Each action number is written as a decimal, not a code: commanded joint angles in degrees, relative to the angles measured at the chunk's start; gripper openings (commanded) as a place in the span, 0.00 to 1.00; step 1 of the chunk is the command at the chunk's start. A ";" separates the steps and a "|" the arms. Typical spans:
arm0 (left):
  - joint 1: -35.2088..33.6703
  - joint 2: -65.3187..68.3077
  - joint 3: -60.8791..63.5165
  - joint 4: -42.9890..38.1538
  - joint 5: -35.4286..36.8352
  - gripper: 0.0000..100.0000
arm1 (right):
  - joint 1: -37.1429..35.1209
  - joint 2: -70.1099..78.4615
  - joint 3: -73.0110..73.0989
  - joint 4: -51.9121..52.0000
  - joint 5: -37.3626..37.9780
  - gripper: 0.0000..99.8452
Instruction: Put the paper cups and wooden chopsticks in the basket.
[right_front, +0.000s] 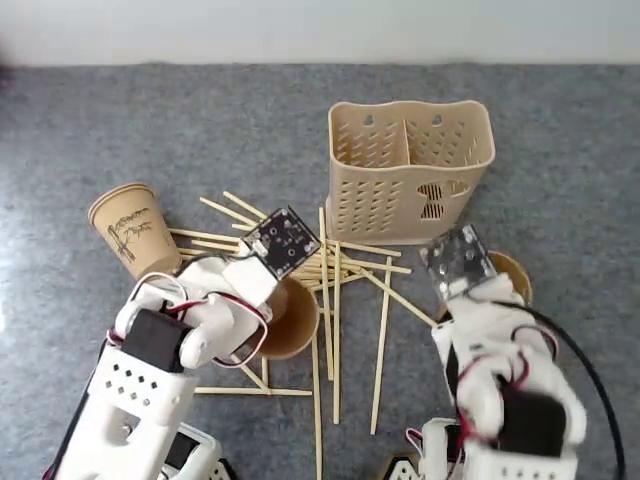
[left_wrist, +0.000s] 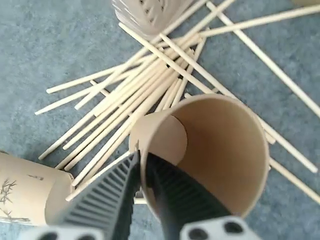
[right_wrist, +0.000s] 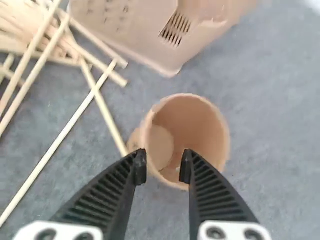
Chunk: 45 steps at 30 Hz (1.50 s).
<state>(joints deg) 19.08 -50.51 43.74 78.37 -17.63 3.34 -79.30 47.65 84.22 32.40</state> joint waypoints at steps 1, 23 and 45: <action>0.26 0.09 -5.67 0.53 1.41 0.01 | 0.22 -7.78 -3.69 1.36 -0.70 0.13; 17.58 0.62 -17.89 -11.78 10.81 0.01 | 8.92 -24.48 -9.93 2.07 -10.90 0.13; 28.84 22.24 -25.71 -37.63 17.93 0.01 | -2.15 -24.48 -29.54 2.42 -20.04 0.13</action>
<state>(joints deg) 46.77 -30.02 23.52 42.77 -1.63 5.36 -104.00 19.43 86.77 13.05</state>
